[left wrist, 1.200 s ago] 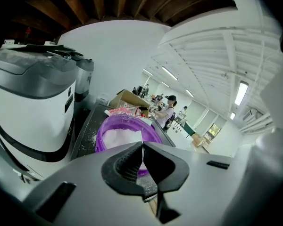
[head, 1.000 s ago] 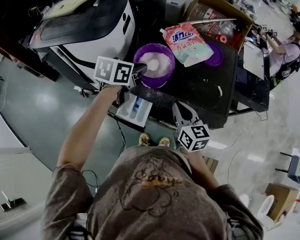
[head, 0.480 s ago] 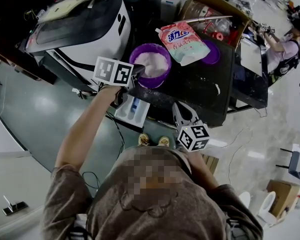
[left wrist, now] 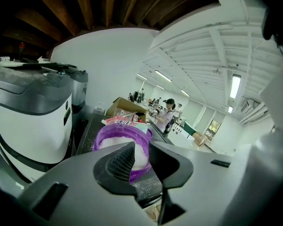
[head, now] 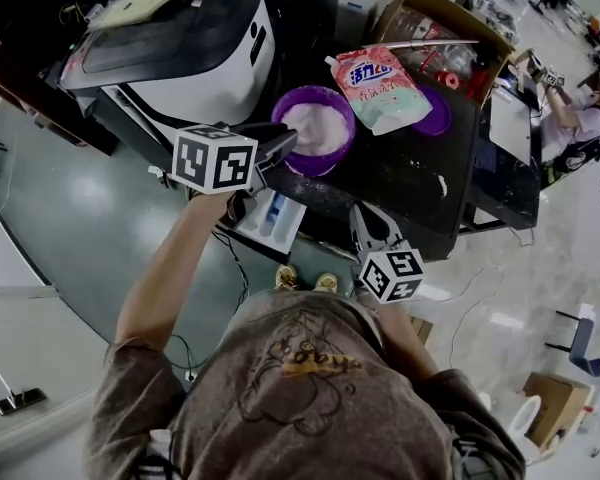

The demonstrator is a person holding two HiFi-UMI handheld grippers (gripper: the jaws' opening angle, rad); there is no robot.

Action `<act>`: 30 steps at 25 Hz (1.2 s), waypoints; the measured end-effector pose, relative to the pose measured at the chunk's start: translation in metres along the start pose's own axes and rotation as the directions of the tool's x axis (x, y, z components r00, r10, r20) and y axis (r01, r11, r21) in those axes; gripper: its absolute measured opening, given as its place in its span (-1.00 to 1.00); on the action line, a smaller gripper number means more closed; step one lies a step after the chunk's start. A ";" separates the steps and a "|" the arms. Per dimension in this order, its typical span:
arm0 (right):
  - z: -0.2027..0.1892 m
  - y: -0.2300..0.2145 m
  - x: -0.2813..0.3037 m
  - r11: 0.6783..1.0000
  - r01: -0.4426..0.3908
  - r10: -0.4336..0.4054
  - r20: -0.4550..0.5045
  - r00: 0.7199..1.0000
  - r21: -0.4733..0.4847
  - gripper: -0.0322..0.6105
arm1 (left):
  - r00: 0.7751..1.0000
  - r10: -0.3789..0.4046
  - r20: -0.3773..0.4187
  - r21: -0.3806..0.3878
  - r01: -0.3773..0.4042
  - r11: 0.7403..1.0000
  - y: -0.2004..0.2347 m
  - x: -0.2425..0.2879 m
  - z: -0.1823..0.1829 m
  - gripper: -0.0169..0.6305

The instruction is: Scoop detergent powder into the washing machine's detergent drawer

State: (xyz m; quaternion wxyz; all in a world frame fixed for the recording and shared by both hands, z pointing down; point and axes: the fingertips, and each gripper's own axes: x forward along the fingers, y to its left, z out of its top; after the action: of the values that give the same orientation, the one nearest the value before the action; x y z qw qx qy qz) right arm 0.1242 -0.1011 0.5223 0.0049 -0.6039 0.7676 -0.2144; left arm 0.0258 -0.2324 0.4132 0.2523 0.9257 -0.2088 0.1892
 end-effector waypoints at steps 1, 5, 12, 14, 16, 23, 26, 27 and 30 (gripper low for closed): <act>0.001 0.001 0.001 1.000 -0.003 0.003 0.000 1.000 -0.002 -0.92 | 1.000 0.002 0.019 0.008 -0.002 1.000 -0.001 -0.005 0.000 -0.64; 0.008 0.003 0.004 1.000 -0.017 0.017 0.003 1.000 -0.011 -0.92 | 0.994 0.047 0.102 0.017 -0.049 0.999 0.000 -0.027 -0.004 -0.64; 0.016 0.007 0.008 0.999 -0.032 0.033 0.014 0.999 -0.022 -0.92 | 0.978 0.115 0.176 0.017 -0.120 0.993 0.003 -0.039 -0.040 -0.70; 0.016 0.007 0.009 0.999 -0.034 0.035 0.011 0.999 -0.025 -0.92 | 0.974 0.135 0.182 0.034 -0.144 0.989 0.006 -0.037 -0.054 -0.77; 0.014 0.007 0.010 0.999 -0.034 0.034 0.006 0.999 -0.029 -0.92 | 0.970 0.148 0.195 0.050 -0.160 0.986 0.006 -0.034 -0.068 -0.81; 0.003 0.002 0.012 0.999 -0.027 0.027 -0.001 1.000 -0.027 -0.92 | 0.942 0.202 0.269 0.037 -0.220 0.975 0.016 -0.029 -0.102 -0.87; 0.001 0.000 0.011 0.999 -0.023 0.023 0.003 1.000 -0.028 -0.92 | 0.921 0.249 0.301 0.043 -0.274 0.961 0.024 -0.032 -0.107 -0.88; 0.000 -0.001 0.011 0.999 -0.021 0.021 0.004 1.000 -0.028 -0.92 | 0.913 0.263 0.312 0.044 -0.290 0.956 0.026 -0.033 -0.108 -0.88; -0.003 -0.003 0.010 1.000 -0.010 0.010 0.005 1.000 -0.029 -0.92 | 0.898 0.286 0.334 0.034 -0.315 0.948 0.030 -0.035 -0.111 -0.88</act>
State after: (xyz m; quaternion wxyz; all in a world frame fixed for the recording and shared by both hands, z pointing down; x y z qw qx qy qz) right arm 0.1233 -0.1104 0.5282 -0.0011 -0.6007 0.7736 -0.2016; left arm -0.0457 -0.1852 0.4976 0.1414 0.9108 -0.3795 0.0799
